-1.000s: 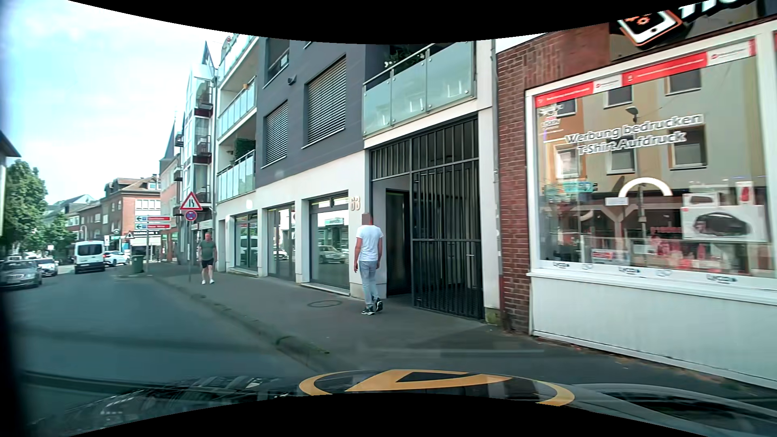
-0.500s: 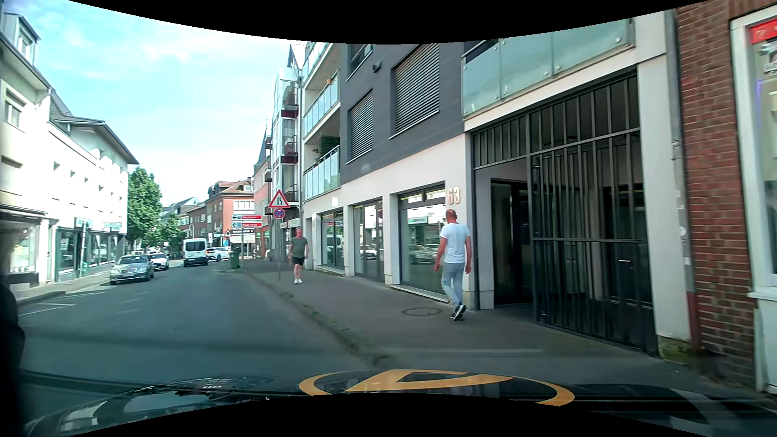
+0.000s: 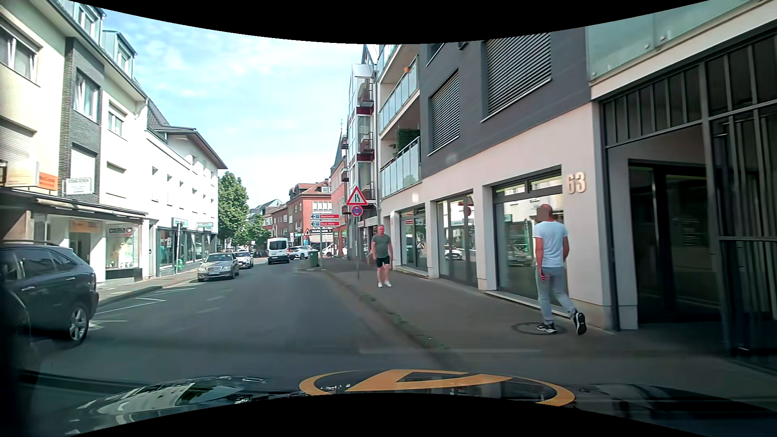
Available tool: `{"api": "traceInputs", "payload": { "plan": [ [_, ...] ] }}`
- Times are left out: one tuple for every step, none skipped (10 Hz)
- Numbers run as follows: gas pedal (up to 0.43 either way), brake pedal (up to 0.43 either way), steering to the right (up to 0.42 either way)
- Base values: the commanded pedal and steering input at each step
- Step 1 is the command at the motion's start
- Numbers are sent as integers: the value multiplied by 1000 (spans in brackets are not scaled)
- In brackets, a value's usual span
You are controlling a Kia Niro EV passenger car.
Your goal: Follow the waypoints while adhering to traffic rules and regulations
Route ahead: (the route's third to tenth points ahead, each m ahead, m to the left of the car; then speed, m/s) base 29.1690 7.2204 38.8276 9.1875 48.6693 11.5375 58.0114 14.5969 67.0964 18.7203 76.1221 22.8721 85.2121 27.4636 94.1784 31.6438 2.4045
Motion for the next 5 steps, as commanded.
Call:
{"api": "traceInputs", "payload": {
  "plan": [
    [0,0,-631],
    [0,0,-590],
    [0,0,-529],
    [0,0,-483],
    [0,0,-442]
  ]
}}
